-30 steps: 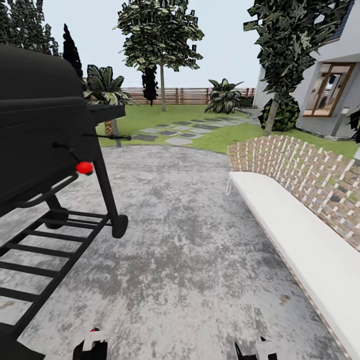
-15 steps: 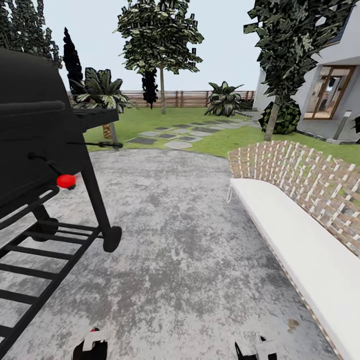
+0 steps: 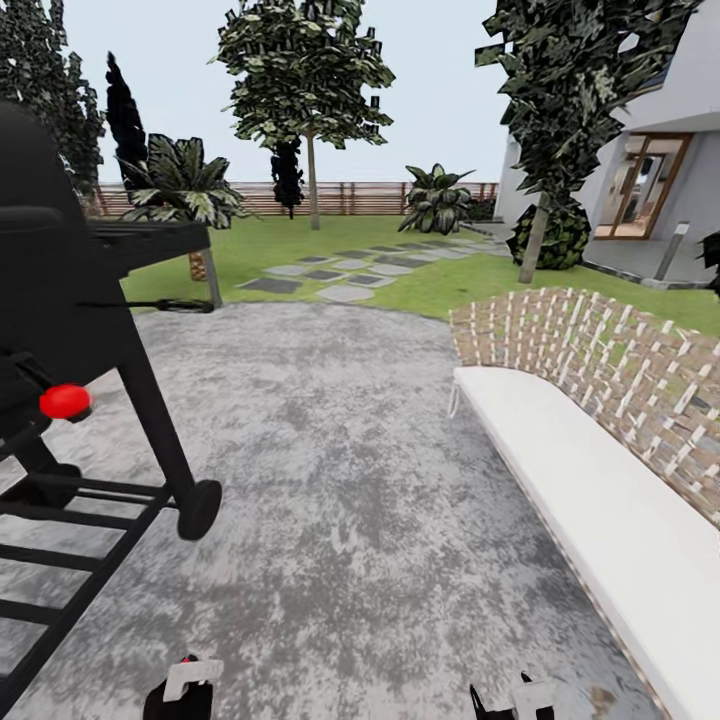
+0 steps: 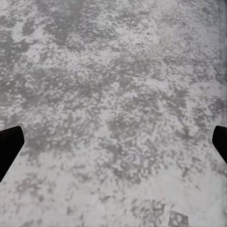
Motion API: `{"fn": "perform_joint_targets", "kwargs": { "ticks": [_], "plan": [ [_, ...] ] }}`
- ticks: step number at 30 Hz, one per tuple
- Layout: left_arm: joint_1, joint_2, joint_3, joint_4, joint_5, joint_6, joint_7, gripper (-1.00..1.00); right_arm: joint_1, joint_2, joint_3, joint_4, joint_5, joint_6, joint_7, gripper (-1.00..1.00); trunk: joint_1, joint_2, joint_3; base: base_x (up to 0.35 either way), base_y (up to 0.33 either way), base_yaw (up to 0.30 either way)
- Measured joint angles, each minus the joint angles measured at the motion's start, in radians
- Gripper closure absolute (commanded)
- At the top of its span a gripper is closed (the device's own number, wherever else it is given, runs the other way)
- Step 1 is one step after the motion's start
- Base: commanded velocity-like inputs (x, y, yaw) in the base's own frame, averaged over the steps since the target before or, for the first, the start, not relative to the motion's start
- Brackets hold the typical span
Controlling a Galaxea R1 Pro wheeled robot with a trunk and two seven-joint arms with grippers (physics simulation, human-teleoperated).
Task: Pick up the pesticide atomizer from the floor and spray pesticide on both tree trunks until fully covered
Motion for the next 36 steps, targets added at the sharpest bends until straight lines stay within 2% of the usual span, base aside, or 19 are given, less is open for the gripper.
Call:
{"fn": "perform_joint_targets", "kwargs": {
  "ticks": [5, 8, 36],
  "plan": [
    [0.000, 0.050, -0.002, -0.003, 0.002, 0.000, -0.018, 1.00, 0.000, 0.000, 0.000, 0.000, 0.000, 0.000, 0.000, -1.00, 0.000, 0.000, 0.001, 0.340, 0.000, -0.061],
    [0.000, 0.062, -0.005, -0.003, 0.004, 0.001, -0.051, 1.00, 0.000, 0.000, 0.000, 0.000, 0.000, 0.000, 0.000, -1.00, 0.000, 0.000, 0.001, 0.340, 0.000, -0.008],
    [0.001, 0.052, -0.001, -0.001, 0.009, 0.004, -0.047, 1.00, 0.000, 0.000, 0.000, 0.000, 0.000, 0.000, 0.000, -1.00, 0.000, 0.000, 0.001, 0.340, 0.000, 0.000]
  ]
}}
